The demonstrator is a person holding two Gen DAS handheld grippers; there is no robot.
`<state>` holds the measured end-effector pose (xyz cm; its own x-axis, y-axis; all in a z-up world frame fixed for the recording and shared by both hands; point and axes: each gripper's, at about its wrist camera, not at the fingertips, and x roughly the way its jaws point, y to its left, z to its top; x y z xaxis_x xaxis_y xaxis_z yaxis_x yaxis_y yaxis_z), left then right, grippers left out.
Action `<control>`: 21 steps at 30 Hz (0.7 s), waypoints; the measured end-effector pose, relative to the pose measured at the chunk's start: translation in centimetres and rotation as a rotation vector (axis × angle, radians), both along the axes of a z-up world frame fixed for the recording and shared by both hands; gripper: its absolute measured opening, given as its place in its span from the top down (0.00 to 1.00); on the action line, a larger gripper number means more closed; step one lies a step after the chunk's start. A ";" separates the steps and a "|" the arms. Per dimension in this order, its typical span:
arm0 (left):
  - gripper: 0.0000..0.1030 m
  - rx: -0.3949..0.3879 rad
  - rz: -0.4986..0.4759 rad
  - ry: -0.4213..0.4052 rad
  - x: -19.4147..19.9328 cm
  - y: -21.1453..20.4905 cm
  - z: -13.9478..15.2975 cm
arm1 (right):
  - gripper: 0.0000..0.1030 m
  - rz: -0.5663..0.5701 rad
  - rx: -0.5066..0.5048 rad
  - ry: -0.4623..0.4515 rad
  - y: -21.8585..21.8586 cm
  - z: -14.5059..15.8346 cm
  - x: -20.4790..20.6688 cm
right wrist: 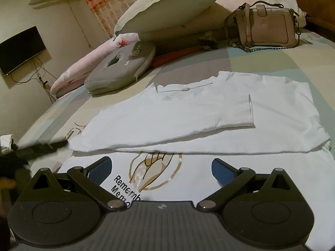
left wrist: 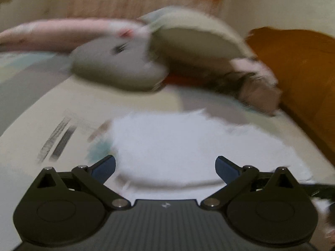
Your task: Fold clothes
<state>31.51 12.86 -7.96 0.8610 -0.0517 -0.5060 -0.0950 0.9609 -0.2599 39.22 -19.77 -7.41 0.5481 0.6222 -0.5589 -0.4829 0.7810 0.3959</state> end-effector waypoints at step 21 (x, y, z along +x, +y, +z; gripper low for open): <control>0.02 0.178 0.001 0.141 4.7 -1.7 -3.1 | 0.00 0.012 -0.097 -0.015 1.8 -1.0 0.1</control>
